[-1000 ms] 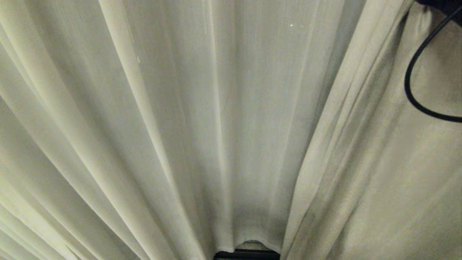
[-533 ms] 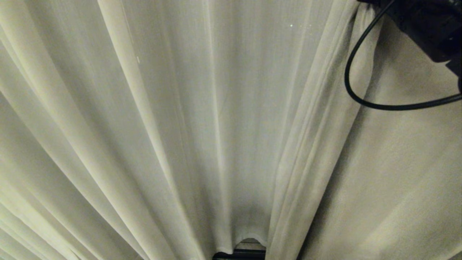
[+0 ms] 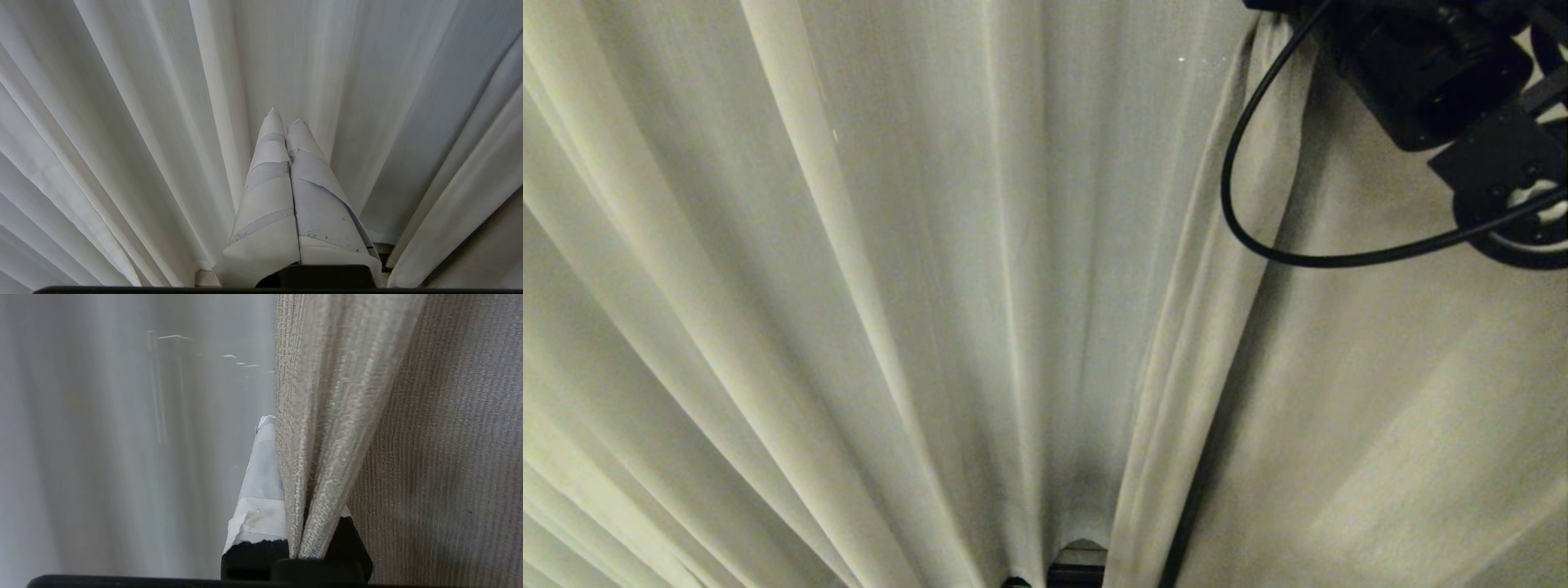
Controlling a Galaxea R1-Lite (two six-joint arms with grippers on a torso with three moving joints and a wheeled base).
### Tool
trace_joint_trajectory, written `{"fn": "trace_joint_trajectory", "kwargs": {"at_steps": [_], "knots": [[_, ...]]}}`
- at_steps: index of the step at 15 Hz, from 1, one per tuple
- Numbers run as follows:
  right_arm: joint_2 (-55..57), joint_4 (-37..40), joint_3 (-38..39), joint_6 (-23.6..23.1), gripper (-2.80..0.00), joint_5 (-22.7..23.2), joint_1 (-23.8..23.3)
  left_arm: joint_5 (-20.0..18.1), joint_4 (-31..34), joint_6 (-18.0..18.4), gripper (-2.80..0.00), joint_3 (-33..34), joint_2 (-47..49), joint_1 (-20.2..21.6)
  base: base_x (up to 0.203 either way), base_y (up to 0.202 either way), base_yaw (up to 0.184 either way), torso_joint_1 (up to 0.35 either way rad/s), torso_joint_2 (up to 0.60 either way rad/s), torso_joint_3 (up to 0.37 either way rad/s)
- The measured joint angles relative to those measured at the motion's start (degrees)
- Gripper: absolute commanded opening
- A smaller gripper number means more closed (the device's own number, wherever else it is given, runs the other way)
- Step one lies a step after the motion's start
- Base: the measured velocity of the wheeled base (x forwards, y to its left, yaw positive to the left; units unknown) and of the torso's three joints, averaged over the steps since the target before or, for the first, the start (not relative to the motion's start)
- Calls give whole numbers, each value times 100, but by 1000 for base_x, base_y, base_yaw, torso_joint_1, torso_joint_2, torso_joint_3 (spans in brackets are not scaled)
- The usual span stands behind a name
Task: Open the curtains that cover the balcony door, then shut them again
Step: Close the outer curtains on both sides
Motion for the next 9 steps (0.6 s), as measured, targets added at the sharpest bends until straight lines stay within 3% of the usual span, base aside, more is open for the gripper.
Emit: {"fn": "trace_joint_trajectory", "kwargs": {"at_steps": [9], "knots": [[385,-255,-2,-301,-280,-2,431,-2,0,-2,-280,0,0,0,0,0,0,0,0,0]]}}
